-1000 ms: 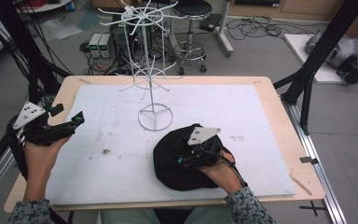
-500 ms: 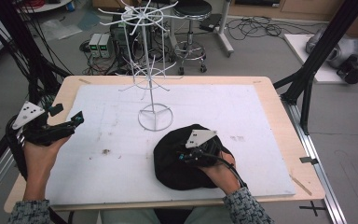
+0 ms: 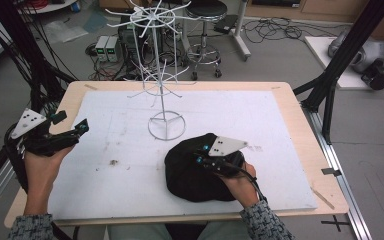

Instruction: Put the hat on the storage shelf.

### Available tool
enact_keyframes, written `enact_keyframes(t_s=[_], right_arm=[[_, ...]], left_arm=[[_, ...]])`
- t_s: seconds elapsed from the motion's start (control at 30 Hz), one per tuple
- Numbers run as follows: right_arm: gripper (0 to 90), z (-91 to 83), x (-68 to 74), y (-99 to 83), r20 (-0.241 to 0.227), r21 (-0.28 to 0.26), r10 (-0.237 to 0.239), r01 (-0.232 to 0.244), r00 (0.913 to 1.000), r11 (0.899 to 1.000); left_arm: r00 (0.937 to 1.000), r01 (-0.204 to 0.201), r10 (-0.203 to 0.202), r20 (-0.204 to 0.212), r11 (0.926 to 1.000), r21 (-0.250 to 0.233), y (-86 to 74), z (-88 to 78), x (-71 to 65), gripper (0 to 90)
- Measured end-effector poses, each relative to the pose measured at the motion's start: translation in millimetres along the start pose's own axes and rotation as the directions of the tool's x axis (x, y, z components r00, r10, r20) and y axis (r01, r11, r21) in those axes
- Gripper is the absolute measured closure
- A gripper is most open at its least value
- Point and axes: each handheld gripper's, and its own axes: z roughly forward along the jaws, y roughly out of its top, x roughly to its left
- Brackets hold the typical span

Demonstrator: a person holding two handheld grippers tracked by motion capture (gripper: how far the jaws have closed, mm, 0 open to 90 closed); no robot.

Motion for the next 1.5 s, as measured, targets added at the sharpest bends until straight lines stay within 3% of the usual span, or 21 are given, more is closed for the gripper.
enact_keyframes(t_s=[0.4, 0.47, 0.67, 0.97, 1.1, 1.13, 1.17, 1.23, 1.5], right_arm=[[78.6, -20.7, -8.1, 0.2, 0.034, -0.138, 0.058, -0.053, 0.9977, 0.989], [78.6, -27.8, -12.1, -0.8, 0.048, -0.180, 0.075, -0.065, 0.9961, 0.982], [78.7, -37.8, -17.6, -2.4, 0.064, -0.230, 0.088, -0.071, 0.9941, 0.971], [78.7, -58.8, -28.8, -2.6, 0.096, -0.319, 0.113, -0.077, 0.9890, 0.945], [78.7, -68.0, -34.0, -1.6, 0.123, -0.335, 0.122, -0.074, 0.9850, 0.939], [78.7, -73.9, -37.6, -1.1, 0.136, -0.354, 0.133, -0.077, 0.9817, 0.932], [78.7, -73.9, -37.6, -1.1, 0.136, -0.354, 0.133, -0.077, 0.9817, 0.932], [78.7, -83.0, -45.3, 0.0, 0.151, -0.387, 0.147, -0.079, 0.9776, 0.919], [78.7, -100.1, -63.0, 4.3, 0.179, -0.438, 0.181, -0.087, 0.9670, 0.895]], left_arm=[[1.0000, 0.001, -0.001, -0.003, 1.0000, -0.003, 0.7, -1.7, 1.7, 20.0], [1.0000, 0.004, -0.004, -0.003, 1.0000, -0.005, 0.7, -1.8, 1.6, 20.0], [1.0000, 0.005, -0.005, -0.004, 1.0000, -0.002, -0.1, -1.3, 2.2, 20.0], [1.0000, -0.001, 0.001, -0.004, 1.0000, -0.002, 0.6, -1.7, 1.1, 20.0], [1.0000, 0.003, -0.003, -0.007, 1.0000, -0.004, 0.7, -2.5, 2.0, 20.0], [1.0000, 0.003, -0.003, -0.007, 1.0000, -0.005, 0.7, -2.7, 2.6, 20.0], [1.0000, 0.004, -0.004, -0.009, 1.0000, -0.004, 0.7, -2.9, 3.1, 20.0], [0.9999, 0.006, -0.006, -0.011, 1.0000, -0.005, 0.7, -3.1, 3.7, 20.0], [0.9999, 0.006, -0.006, -0.015, 1.0000, -0.005, 0.8, -4.0, 4.9, 20.0]])
